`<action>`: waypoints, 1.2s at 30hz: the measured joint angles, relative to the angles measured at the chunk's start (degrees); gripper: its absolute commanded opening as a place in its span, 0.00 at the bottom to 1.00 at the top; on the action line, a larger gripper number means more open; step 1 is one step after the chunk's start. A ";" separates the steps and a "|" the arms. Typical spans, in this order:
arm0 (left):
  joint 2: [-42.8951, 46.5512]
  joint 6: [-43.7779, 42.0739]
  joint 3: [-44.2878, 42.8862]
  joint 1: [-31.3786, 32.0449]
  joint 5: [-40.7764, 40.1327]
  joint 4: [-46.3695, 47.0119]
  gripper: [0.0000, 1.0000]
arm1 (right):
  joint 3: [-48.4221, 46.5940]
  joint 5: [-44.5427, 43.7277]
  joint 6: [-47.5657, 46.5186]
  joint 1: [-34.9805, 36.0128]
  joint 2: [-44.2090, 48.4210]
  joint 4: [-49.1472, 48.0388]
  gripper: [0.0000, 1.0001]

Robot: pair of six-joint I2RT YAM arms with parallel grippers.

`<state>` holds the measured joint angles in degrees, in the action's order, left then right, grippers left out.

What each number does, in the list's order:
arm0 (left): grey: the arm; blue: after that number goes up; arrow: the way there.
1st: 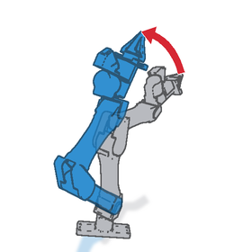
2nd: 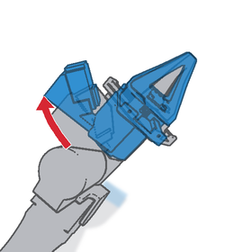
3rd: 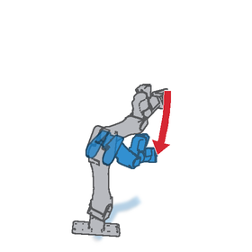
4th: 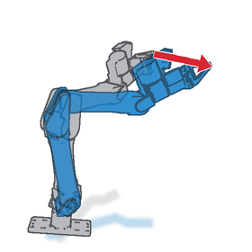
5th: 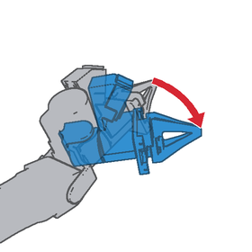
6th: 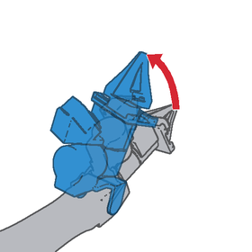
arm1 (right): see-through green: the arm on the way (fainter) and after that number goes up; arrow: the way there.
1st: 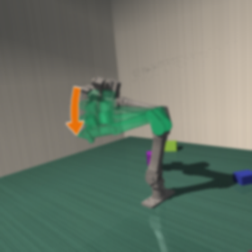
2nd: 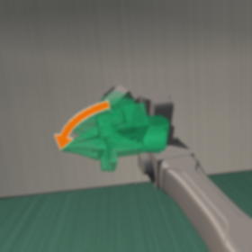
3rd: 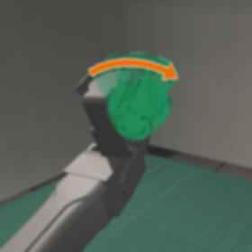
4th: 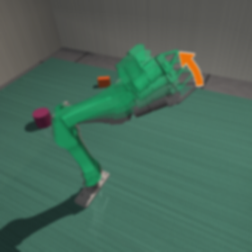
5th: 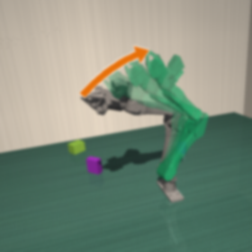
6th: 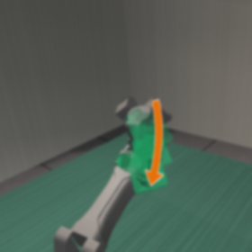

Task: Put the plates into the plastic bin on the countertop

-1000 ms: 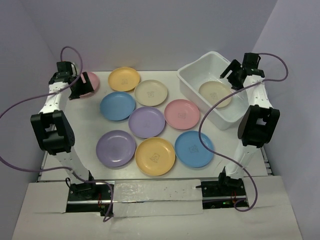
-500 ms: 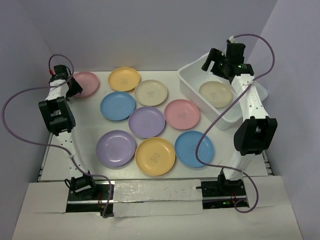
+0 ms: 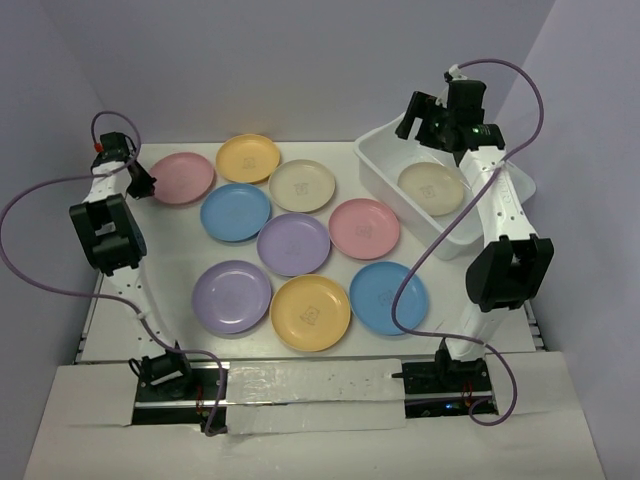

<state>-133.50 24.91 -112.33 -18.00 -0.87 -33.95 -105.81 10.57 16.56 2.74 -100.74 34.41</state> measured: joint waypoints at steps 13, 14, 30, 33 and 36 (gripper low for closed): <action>28.75 -8.41 9.19 -2.58 8.01 2.90 0.00 | -10.24 10.30 0.21 5.12 -8.34 -0.56 1.00; 31.43 -10.35 11.13 -1.21 9.94 4.42 0.00 | -10.95 10.89 0.14 6.15 -9.04 -0.44 1.00; 38.44 -28.96 21.80 27.01 29.12 2.46 0.00 | -17.19 12.00 -6.33 21.38 -14.00 0.37 0.88; 38.39 -30.15 21.36 27.38 30.49 2.21 0.00 | -17.13 10.23 -8.01 21.20 -14.00 0.94 0.79; 37.97 -30.61 20.06 27.65 31.80 1.79 0.00 | -16.80 9.81 -9.63 21.08 -14.00 1.54 0.72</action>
<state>-95.53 -5.70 -92.27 9.66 30.94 -32.16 -122.61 20.37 6.93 23.82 -114.74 35.95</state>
